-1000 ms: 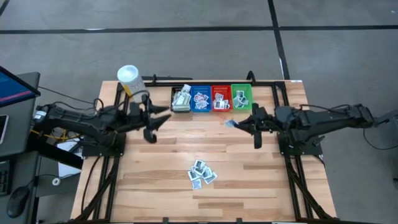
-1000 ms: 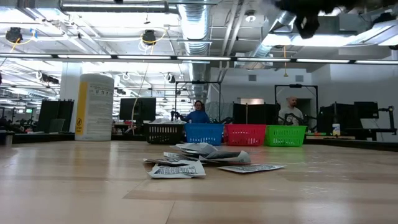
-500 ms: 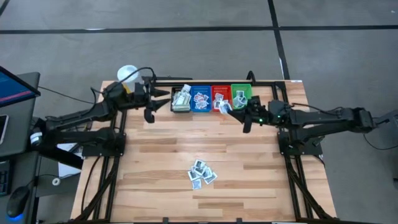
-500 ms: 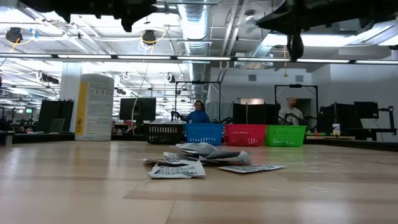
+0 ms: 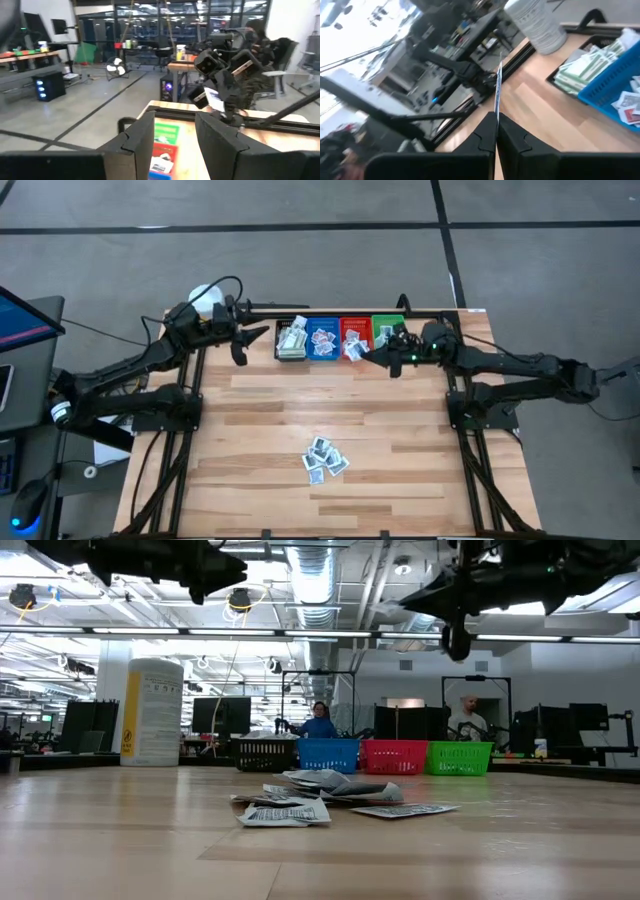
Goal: Pick & Place First Aid Supplies
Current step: Put the blue alcohol pad in the green bin
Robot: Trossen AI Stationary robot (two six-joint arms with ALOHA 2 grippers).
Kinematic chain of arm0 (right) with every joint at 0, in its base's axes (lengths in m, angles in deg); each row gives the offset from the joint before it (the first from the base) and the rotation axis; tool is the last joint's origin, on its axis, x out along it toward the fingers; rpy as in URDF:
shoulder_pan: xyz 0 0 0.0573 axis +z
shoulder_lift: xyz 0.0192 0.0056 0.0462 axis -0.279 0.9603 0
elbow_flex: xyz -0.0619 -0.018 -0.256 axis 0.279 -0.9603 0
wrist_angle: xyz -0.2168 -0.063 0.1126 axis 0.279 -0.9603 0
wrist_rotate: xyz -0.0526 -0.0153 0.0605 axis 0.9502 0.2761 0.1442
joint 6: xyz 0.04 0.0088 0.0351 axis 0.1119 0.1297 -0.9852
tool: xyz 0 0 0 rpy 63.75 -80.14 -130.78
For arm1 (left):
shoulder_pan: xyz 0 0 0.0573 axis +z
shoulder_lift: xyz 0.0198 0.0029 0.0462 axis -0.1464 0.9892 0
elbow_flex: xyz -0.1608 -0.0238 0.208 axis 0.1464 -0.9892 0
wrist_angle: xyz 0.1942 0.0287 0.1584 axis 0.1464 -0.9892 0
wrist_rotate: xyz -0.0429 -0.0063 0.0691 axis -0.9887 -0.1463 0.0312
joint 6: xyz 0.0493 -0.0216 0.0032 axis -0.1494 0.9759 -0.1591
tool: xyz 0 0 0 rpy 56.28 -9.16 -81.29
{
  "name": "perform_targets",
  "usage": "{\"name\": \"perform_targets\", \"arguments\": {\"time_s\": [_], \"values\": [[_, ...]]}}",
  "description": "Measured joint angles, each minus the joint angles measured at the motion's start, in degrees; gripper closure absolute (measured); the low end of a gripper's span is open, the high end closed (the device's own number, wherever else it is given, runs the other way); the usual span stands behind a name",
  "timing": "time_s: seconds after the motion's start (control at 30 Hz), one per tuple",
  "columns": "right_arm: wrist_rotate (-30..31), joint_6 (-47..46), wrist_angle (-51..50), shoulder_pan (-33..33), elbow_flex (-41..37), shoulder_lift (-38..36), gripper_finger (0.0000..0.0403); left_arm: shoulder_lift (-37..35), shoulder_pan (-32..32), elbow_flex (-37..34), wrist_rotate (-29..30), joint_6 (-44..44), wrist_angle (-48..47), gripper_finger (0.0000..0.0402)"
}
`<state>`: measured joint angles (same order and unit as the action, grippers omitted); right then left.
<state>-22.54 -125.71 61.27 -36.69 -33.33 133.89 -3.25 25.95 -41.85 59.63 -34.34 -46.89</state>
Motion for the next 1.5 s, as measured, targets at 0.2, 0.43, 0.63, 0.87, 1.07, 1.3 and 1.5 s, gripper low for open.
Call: {"name": "perform_targets", "arguments": {"time_s": [0.2, 0.43, 0.63, 0.87, 1.07, 1.3, 1.5], "values": [[-12.12, 4.24, -2.66, -11.07, 0.0, 0.17, 0.0403, 0.0, 6.17, 0.0, 0.34, -0.35, -0.23, 0.0256], [-18.56, 6.56, -6.89, -21.93, 0.0, 0.33, 0.0403, 0.3, 10.98, 0.0, 0.96, -1.6, -0.35, 0.0256], [-23.44, 8.39, -7.29, -25.38, 0.0, 0.33, 0.0403, 0.81, 12.49, 0.0, 4.22, -1.82, -0.33, 0.0256], [-23.49, 13.34, -15.44, -28.24, 0.0, 0.33, 0.0403, 0.81, 13.72, 0.0, 5.37, -6.34, 0.5, 0.0256], [-22.44, 17.95, -22.05, -32.01, 0.0, 0.33, 0.0403, 1.16, 13.92, 0.0, 5.62, -6.34, 0.68, 0.0256], [-16.62, 21.81, -26.74, -35.87, 0.0, 0.37, 0.0403, 3.03, 14.71, 0.0, 6.42, -6.34, 0.62, 0.0256], [-10.62, 22.42, -28.51, -36.7, 0.0, 0.5, 0.0403, 3.52, 14.71, 0.0, 6.42, -6.32, 0.96, 0.0256]]}}
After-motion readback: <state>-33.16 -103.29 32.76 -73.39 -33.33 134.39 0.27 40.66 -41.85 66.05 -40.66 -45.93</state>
